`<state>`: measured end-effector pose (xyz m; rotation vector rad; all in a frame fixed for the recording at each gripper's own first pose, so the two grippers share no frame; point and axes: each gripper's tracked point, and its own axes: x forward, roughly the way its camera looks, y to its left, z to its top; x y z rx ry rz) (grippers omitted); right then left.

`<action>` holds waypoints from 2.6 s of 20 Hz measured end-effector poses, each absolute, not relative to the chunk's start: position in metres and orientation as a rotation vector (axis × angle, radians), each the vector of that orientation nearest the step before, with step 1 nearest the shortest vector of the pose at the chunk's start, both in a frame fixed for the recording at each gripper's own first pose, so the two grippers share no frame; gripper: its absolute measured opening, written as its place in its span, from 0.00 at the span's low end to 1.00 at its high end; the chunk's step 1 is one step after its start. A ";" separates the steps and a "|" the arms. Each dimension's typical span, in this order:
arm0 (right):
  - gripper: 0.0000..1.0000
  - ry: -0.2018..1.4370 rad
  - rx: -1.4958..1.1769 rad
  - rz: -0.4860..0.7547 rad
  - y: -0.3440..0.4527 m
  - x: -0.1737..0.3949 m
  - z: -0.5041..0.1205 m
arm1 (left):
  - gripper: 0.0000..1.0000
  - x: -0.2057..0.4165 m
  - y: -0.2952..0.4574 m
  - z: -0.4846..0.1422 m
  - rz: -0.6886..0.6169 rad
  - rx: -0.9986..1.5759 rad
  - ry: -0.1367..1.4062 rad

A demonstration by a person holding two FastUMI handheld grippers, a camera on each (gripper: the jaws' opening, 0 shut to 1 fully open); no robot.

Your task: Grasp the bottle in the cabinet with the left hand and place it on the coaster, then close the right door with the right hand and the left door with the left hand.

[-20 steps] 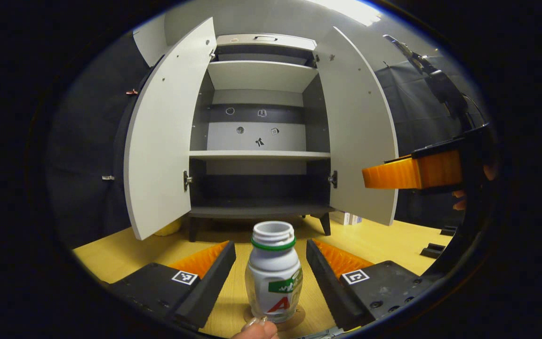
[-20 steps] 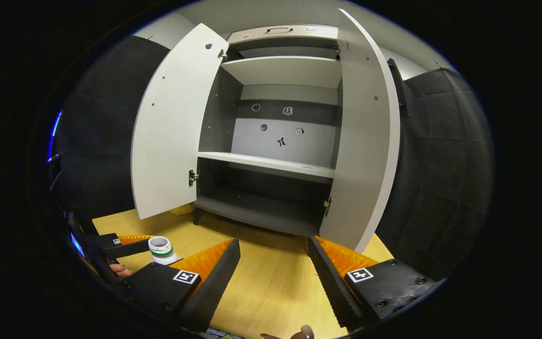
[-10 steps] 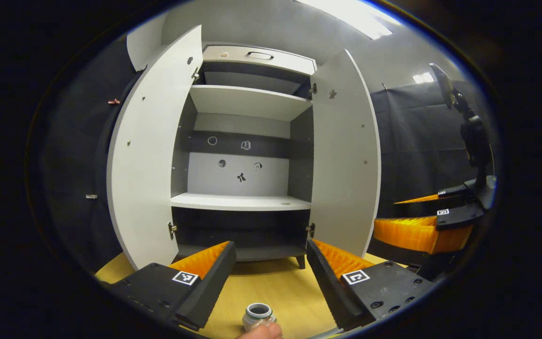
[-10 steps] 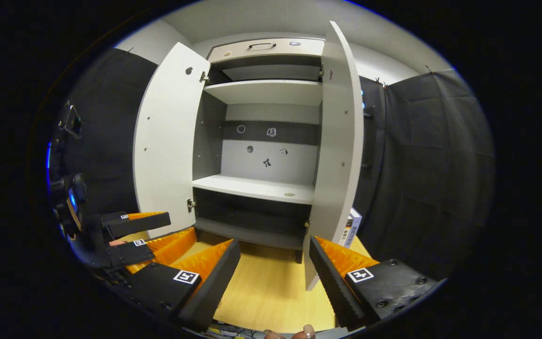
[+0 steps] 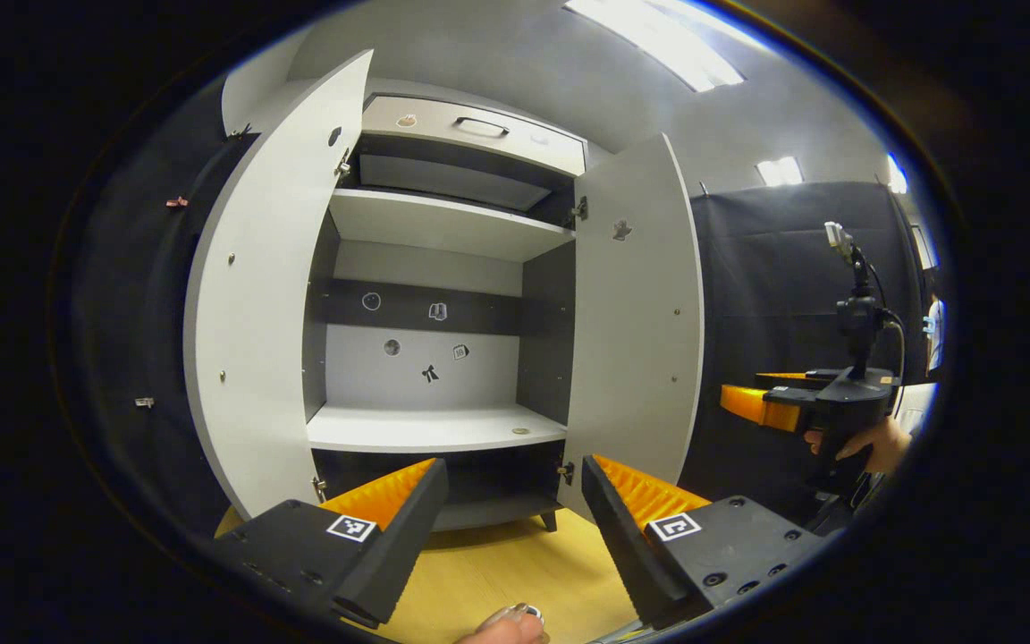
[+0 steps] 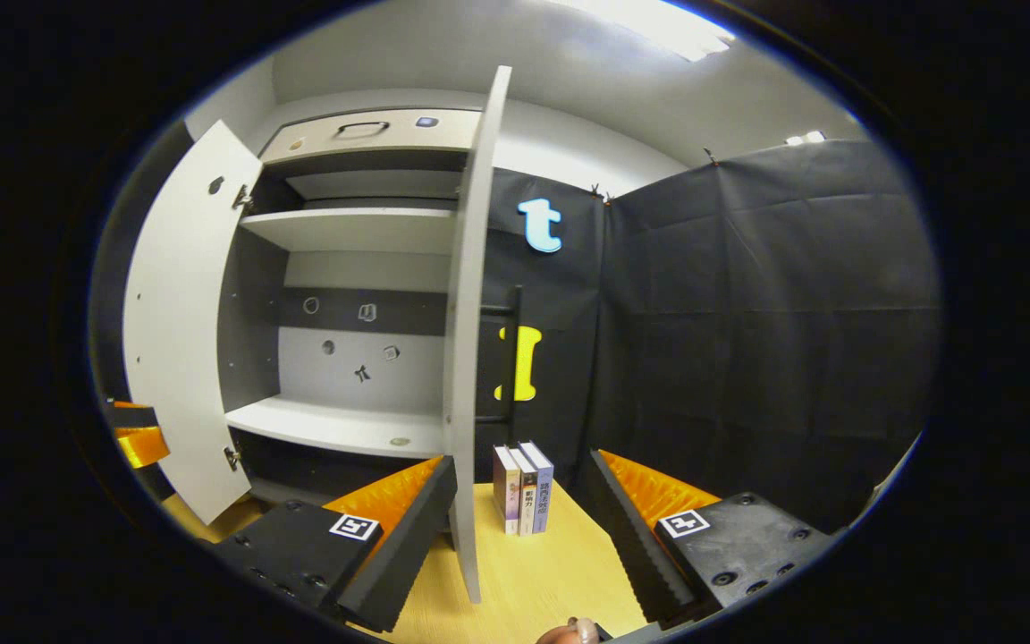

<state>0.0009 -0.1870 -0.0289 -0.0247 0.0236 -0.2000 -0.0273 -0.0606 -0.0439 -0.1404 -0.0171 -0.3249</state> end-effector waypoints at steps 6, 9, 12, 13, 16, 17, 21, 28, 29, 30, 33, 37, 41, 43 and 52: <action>0.99 0.027 -0.027 -0.175 -0.209 0.038 -0.021 | 0.95 -0.013 -0.040 -0.036 -0.282 -0.178 0.004; 0.99 0.009 0.011 -0.108 -0.203 0.057 -0.014 | 0.95 -0.005 -0.031 -0.028 -0.219 -0.191 -0.003; 1.00 -0.019 -0.019 -0.066 -0.202 0.069 -0.006 | 0.95 0.001 -0.027 -0.023 -0.165 -0.182 -0.023; 0.95 -0.012 -0.015 -0.039 -0.196 0.070 -0.007 | 0.95 0.002 -0.028 -0.023 -0.151 -0.180 -0.024; 0.96 -0.011 0.003 0.045 -0.175 0.072 -0.008 | 0.95 0.002 -0.035 -0.024 -0.122 -0.188 -0.018; 0.96 -0.007 0.012 0.079 -0.163 0.072 -0.009 | 0.95 0.001 -0.035 -0.026 -0.115 -0.191 -0.014; 0.96 -0.001 0.047 0.211 -0.111 0.082 -0.013 | 0.95 -0.001 -0.025 -0.035 -0.062 -0.175 0.010; 0.95 0.020 0.085 0.340 -0.041 0.107 -0.021 | 0.95 -0.022 0.036 -0.035 0.114 -0.133 0.014; 0.95 0.026 0.110 0.374 -0.024 0.109 -0.023 | 0.95 -0.027 0.048 -0.034 0.146 -0.127 0.010; 0.96 0.032 0.119 0.391 -0.013 0.114 -0.027 | 0.95 -0.033 0.063 -0.033 0.181 -0.119 0.009; 0.95 0.032 0.081 0.374 0.012 0.140 -0.039 | 0.95 -0.048 0.106 -0.029 0.291 -0.102 0.009; 0.95 -0.001 0.034 0.353 0.036 0.160 -0.038 | 0.95 -0.070 0.149 -0.024 0.396 -0.108 -0.004; 0.95 -0.017 0.016 0.321 0.046 0.175 -0.039 | 0.95 -0.081 0.183 -0.020 0.462 -0.091 -0.015; 0.95 -0.011 0.024 0.303 0.052 0.186 -0.041 | 0.95 -0.074 0.192 -0.014 0.464 -0.088 -0.030; 0.95 -0.014 0.020 0.230 0.071 0.221 -0.045 | 0.95 -0.042 0.219 0.005 0.351 -0.114 -0.083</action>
